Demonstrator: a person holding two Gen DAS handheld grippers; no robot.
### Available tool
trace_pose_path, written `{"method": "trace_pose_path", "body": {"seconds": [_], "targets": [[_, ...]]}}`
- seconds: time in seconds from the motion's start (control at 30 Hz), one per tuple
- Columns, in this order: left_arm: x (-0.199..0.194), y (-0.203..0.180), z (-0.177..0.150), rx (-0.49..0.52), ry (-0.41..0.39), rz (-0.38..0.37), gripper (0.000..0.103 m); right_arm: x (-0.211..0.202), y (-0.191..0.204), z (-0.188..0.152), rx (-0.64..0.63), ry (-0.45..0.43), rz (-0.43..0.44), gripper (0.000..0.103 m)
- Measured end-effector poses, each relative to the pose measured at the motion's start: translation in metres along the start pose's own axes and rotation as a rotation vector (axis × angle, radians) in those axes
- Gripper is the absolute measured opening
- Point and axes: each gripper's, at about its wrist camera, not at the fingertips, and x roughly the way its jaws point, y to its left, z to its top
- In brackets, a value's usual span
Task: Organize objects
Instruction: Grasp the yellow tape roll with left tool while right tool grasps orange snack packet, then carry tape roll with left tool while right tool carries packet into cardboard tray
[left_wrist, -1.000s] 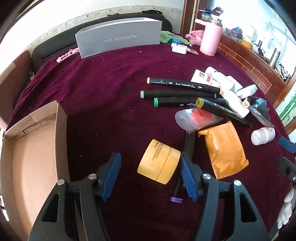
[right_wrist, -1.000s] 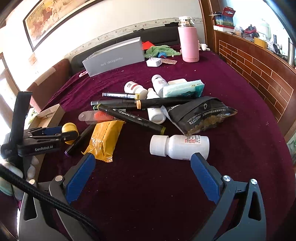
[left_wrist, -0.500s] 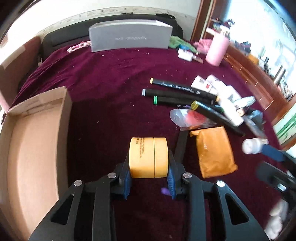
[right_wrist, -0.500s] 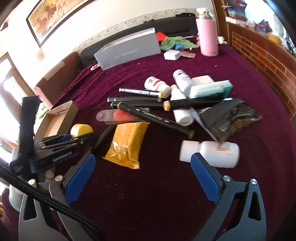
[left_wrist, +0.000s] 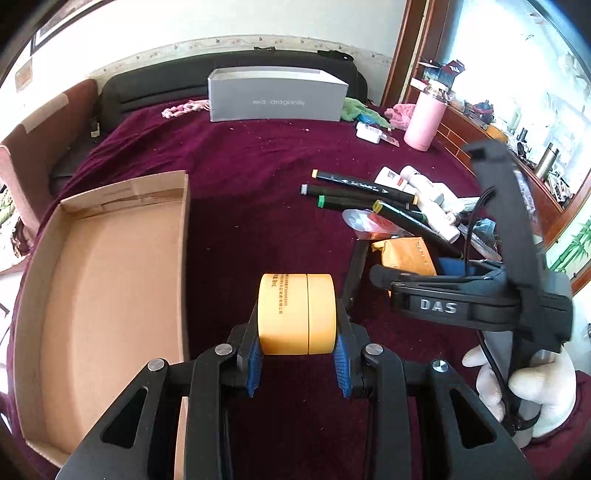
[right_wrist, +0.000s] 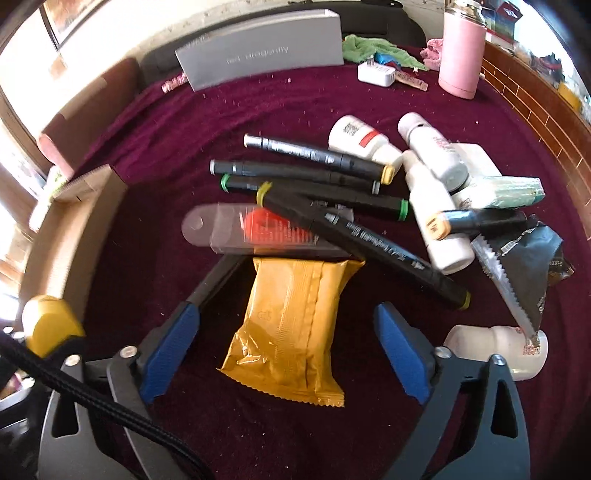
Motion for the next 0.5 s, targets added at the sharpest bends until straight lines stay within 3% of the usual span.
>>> {"method": "trace_pose_path", "body": {"seconds": [0.07,0.1,0.13,0.23,0.5], "targets": [[-0.003,0.004,-0.003,-0.008,-0.005,-0.002,0.027,0.003,0.000,-0.003,-0.008,0.013,-0.032,0.073],[-0.004,0.006,-0.004,-0.014,-0.007,-0.002,0.027,-0.002,0.001,-0.004,-0.026,0.000,-0.047,0.051],[-0.005,0.007,-0.006,-0.018,-0.007,-0.003,0.027,-0.004,0.000,-0.005,-0.028,0.003,-0.038,0.046],[-0.009,0.012,-0.010,-0.035,-0.016,-0.010,0.027,-0.011,-0.008,-0.007,0.006,0.016,0.021,0.044],[-0.036,0.028,-0.016,-0.047,-0.059,0.011,0.028,-0.041,-0.005,-0.019,-0.012,-0.023,0.061,0.044]]}}
